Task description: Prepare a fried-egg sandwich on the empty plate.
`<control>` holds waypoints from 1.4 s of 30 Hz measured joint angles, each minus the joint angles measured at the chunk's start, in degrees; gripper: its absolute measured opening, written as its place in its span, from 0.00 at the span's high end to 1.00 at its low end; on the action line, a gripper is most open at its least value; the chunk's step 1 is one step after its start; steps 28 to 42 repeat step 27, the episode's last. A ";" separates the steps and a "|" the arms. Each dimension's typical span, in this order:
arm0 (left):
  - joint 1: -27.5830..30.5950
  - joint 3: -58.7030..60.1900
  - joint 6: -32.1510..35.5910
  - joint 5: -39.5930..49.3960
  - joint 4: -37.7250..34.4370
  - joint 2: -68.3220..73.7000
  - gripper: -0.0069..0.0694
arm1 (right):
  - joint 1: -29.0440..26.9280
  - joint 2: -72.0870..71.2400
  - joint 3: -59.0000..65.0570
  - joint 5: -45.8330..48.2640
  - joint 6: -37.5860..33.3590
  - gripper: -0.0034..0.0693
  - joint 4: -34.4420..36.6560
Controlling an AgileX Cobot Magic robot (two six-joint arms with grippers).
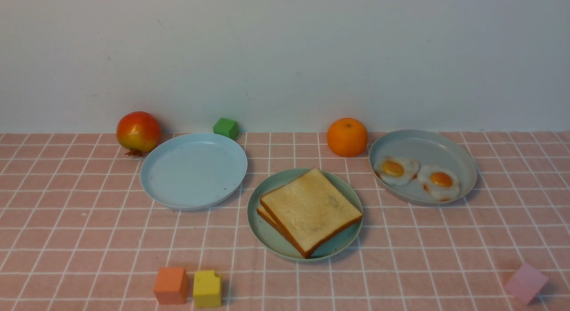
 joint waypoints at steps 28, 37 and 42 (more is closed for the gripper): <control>0.00 0.00 0.04 0.11 -0.06 0.00 0.89 | 0.00 0.00 0.00 0.02 0.00 0.88 0.00; 0.00 0.00 0.04 0.11 -0.06 0.00 0.89 | 0.00 0.00 0.00 0.02 0.00 0.88 0.00; 0.00 0.00 0.04 0.11 -0.06 0.00 0.89 | 0.00 0.00 0.00 0.02 0.00 0.88 0.00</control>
